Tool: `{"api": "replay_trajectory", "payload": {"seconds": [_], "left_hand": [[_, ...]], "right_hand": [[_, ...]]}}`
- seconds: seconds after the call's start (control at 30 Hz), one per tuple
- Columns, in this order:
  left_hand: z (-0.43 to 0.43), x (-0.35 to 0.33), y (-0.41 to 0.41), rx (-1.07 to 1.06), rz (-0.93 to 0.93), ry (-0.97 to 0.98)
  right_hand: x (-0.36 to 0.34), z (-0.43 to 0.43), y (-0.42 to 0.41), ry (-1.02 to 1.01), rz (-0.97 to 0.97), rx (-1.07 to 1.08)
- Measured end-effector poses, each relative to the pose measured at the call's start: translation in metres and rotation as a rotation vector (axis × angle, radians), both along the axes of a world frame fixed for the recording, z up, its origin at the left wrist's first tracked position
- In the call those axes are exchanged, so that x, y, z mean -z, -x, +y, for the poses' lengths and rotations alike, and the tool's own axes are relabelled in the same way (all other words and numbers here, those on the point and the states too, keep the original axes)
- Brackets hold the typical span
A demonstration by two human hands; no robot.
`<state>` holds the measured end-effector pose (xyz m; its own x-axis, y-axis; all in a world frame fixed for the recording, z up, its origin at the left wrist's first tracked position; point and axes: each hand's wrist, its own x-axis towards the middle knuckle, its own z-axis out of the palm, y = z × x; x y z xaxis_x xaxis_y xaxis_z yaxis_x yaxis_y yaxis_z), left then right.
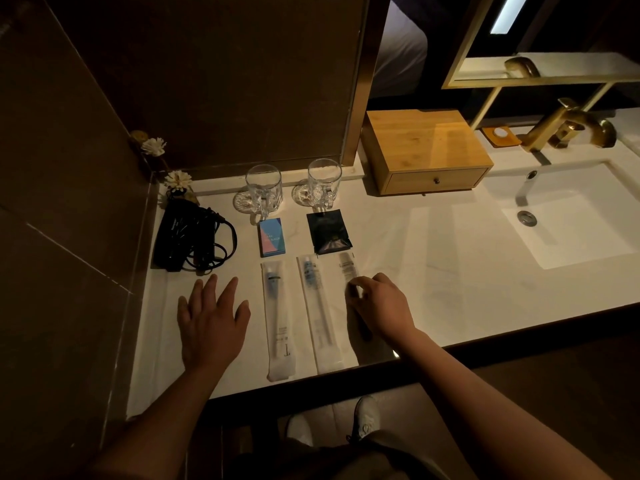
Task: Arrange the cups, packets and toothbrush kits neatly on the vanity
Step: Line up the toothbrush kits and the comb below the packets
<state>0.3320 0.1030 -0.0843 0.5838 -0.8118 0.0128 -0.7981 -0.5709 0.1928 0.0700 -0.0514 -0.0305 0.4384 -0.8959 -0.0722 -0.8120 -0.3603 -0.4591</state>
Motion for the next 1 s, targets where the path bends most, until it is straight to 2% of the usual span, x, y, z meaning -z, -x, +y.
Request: {"api": "replay_trajectory", "payload": {"seconds": [0.47,0.83,1.0], "left_hand": [[0.000,-0.001,0.000,-0.003,0.003,-0.001],[0.000,-0.002,0.001,-0.006,0.009,-0.021],[-0.001,-0.004,0.001,0.003,0.008,-0.034]], "right_hand": [[0.000,-0.003,0.001,-0.001,-0.027,-0.052],[0.000,0.014,0.036,-0.058,-0.185,0.095],[-0.002,0.016,0.053,-0.033,-0.136,0.156]]}}
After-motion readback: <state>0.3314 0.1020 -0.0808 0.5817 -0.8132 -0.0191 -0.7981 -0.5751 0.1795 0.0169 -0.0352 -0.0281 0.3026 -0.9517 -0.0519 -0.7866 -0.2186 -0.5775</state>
